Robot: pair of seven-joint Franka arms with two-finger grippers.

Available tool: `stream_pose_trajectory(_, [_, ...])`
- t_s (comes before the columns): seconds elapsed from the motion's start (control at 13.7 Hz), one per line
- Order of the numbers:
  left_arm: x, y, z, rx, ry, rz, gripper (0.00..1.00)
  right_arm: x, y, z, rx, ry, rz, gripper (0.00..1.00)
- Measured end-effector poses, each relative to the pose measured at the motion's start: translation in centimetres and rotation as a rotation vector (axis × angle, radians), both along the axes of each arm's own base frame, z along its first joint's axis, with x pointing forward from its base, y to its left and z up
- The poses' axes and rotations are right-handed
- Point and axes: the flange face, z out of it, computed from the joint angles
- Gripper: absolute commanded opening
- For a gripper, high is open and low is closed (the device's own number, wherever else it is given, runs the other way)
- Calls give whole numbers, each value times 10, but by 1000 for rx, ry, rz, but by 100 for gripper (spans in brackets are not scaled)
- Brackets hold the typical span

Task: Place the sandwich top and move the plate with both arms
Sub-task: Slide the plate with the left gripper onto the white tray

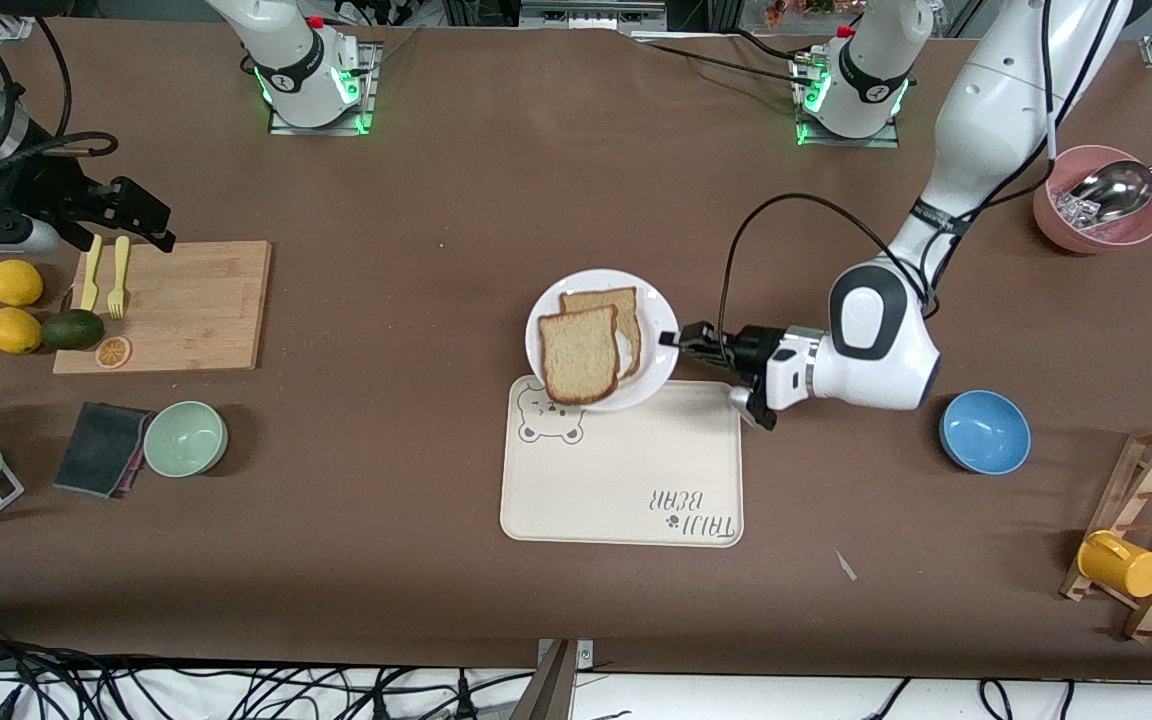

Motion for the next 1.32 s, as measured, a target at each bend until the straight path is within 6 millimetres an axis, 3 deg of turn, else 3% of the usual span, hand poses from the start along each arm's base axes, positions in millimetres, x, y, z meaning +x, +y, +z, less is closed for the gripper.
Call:
stream_pose_trajectory(0.29, [42, 33, -34, 5, 8, 85, 0, 2, -8, -1, -68, -2, 8, 100])
stream_pose_trajectory(0.51, [67, 51, -43, 22, 16, 151, 0, 5, -8, -7, -72, 8, 9, 100])
stream_pose_trajectory(1.1, [74, 84, -83, 75, 49, 202, 0, 3, 4, -4, -75, 16, 35, 100])
stream_pose_trajectory(1.17, [74, 88, -89, 81, 55, 207, 57, 3, 5, -2, -75, 11, 36, 100])
stream_pose_trajectory(1.24, [73, 90, -92, 83, 58, 209, 100, 3, 5, 0, -74, 7, 36, 100])
stream_pose_trajectory(1.32, [74, 90, -91, 82, 57, 209, 100, 3, 5, 1, -74, 6, 36, 100])
